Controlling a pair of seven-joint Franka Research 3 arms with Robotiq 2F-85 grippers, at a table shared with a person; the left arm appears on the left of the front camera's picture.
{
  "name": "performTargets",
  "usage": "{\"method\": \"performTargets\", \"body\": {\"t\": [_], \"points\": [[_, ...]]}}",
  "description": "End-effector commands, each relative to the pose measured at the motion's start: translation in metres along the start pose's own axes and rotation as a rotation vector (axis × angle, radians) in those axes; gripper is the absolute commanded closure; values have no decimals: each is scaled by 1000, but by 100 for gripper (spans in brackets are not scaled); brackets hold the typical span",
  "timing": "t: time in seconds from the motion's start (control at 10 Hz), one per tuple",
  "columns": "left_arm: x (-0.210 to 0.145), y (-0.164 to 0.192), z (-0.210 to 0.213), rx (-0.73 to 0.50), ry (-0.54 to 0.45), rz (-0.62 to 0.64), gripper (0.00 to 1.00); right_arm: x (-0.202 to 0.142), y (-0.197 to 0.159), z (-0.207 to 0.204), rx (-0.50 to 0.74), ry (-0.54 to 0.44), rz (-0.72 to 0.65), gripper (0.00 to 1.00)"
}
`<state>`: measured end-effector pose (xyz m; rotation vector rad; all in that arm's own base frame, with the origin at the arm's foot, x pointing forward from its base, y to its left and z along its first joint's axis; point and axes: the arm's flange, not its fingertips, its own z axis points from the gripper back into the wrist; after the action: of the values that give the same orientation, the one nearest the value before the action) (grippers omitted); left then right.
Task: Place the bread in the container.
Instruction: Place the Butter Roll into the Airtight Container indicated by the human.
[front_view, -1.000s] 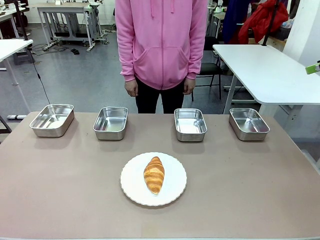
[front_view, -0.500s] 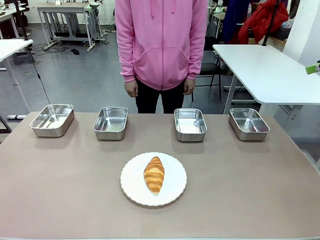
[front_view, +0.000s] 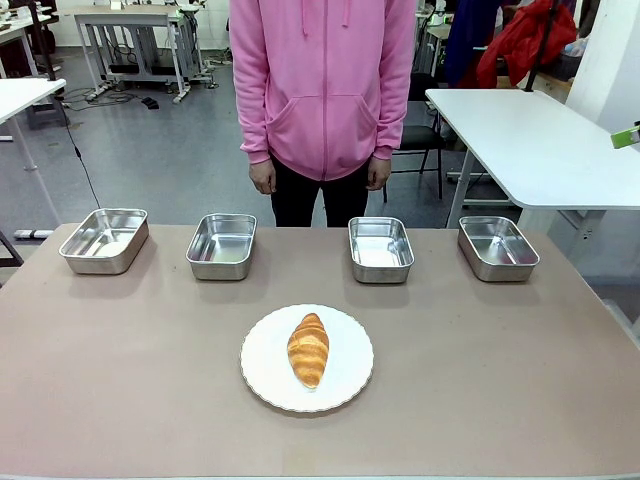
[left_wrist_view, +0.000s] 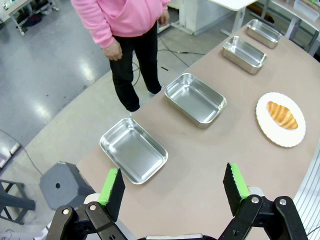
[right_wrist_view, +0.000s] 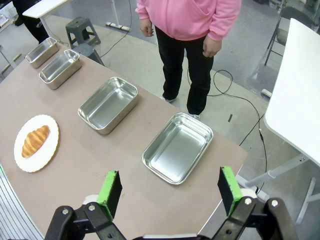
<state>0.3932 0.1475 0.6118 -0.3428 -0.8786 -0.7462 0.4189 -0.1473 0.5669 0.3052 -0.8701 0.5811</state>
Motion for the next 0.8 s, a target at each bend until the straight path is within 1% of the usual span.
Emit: {"method": "performTargets", "body": {"t": [0.0,0.7], "points": [[1,-1,1,-5,-7,-7,0,0,-3,-1,10,-28,12,0],[1,-1,1,-5,-7,-7,0,0,-3,-1,10,-28,12,0]]}}
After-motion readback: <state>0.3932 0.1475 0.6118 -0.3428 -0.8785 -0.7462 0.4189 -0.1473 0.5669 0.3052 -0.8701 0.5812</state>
